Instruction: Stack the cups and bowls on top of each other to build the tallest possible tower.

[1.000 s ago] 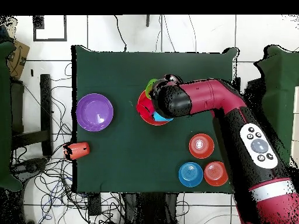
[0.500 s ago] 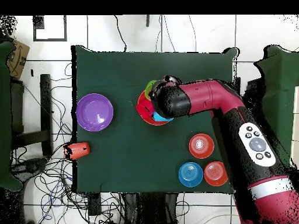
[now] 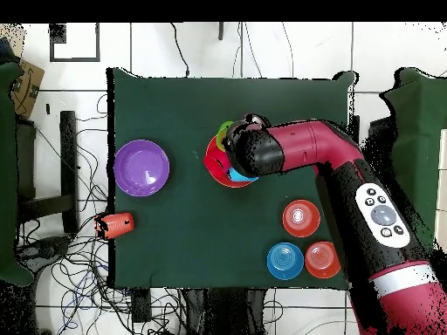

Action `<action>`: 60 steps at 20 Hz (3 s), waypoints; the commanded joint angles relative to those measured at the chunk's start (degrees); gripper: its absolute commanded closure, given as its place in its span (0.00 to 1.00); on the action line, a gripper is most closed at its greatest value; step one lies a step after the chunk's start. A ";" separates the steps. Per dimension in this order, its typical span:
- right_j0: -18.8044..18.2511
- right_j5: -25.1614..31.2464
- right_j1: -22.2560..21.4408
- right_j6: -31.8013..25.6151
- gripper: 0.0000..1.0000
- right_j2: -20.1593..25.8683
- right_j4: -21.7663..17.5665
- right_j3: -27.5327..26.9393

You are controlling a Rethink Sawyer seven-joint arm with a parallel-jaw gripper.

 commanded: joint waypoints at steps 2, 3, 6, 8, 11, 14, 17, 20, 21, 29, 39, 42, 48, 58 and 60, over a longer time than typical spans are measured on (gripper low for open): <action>1.65 3.54 1.41 -7.99 1.00 0.03 -3.64 -3.07; 1.64 3.61 1.39 -8.08 1.00 0.08 -3.61 -3.10; 1.68 4.04 1.56 -8.47 1.00 -0.08 -3.85 -3.29; 1.40 4.20 1.79 -8.97 1.00 0.12 -3.78 -3.14; 0.78 4.03 2.44 -9.65 1.00 0.63 -3.53 -2.77; 0.36 4.41 3.23 -10.25 1.00 1.14 -3.00 -2.59; -0.04 5.60 4.10 -10.94 1.00 1.55 -2.10 -2.40; -0.18 6.59 4.54 -11.43 1.00 1.57 -1.83 -2.33; 0.00 7.16 4.64 -11.59 1.00 1.38 -1.90 -2.43; 0.64 8.87 5.16 -11.29 1.00 0.84 -2.07 -2.92; 0.86 9.88 5.03 -11.40 1.00 0.67 -2.27 -2.98; 0.87 10.34 4.94 -11.75 1.00 0.78 -2.12 -2.86; 0.27 10.55 4.73 -12.94 1.00 1.57 -1.76 -2.32; -0.14 11.97 5.04 -14.86 1.00 1.78 -2.02 -2.00; -0.29 12.35 5.32 -15.20 1.00 1.87 -2.00 -2.01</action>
